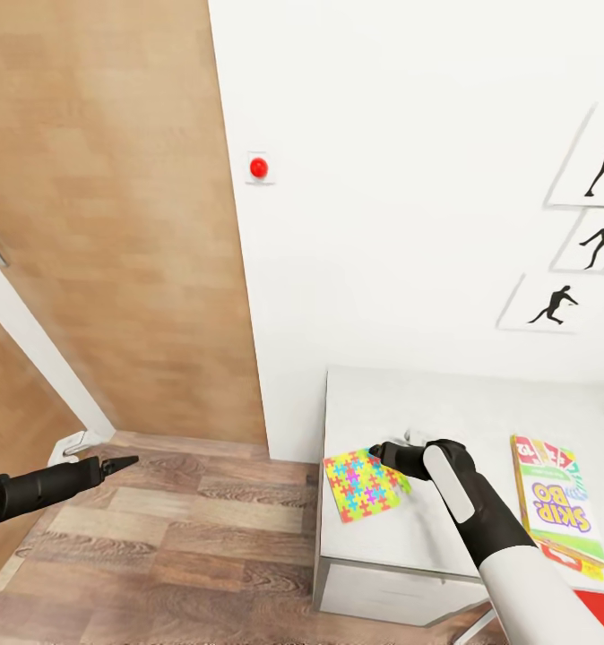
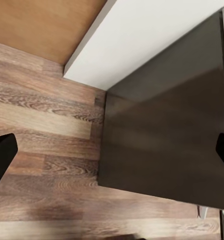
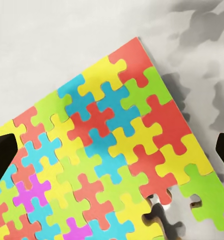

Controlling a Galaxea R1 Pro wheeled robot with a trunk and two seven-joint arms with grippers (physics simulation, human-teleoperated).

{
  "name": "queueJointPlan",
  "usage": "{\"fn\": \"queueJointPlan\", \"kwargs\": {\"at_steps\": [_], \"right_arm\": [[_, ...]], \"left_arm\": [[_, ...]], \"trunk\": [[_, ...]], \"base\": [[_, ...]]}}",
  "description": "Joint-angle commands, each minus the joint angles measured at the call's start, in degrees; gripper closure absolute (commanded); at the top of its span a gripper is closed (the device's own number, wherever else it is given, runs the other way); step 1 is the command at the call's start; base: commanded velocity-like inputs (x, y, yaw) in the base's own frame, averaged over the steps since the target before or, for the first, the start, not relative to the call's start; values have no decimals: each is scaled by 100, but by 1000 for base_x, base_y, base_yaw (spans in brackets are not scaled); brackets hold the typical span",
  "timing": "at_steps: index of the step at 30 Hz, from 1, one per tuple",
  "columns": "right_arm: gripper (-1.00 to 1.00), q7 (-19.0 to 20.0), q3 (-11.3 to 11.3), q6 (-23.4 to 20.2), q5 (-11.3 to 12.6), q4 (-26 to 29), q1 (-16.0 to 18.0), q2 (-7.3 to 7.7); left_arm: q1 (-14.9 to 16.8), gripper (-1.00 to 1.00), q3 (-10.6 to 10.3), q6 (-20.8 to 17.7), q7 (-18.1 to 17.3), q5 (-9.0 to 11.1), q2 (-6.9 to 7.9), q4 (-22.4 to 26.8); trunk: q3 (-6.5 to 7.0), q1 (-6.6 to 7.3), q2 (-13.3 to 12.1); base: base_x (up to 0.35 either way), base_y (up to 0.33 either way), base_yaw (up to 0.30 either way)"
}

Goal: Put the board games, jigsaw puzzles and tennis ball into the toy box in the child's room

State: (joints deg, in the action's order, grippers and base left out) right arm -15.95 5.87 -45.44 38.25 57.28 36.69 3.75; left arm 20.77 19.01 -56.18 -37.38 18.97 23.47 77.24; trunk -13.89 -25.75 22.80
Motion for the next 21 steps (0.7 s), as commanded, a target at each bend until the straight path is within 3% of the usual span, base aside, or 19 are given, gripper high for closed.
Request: {"fn": "queueJointPlan", "kwargs": {"at_steps": [1,21], "right_arm": [[-100,-58,19,-8,58,6,5,6],[-100,-58,15,123,43,-71,9,17]], "left_arm": [[6,-100,7,-25,-32,-17,0,2],[6,-100,7,-25,-33,-17,0,2]], "trunk": [[-20,-3,12],[-121,-3,12]], "base": [[0,0,0],[0,0,0]]}}
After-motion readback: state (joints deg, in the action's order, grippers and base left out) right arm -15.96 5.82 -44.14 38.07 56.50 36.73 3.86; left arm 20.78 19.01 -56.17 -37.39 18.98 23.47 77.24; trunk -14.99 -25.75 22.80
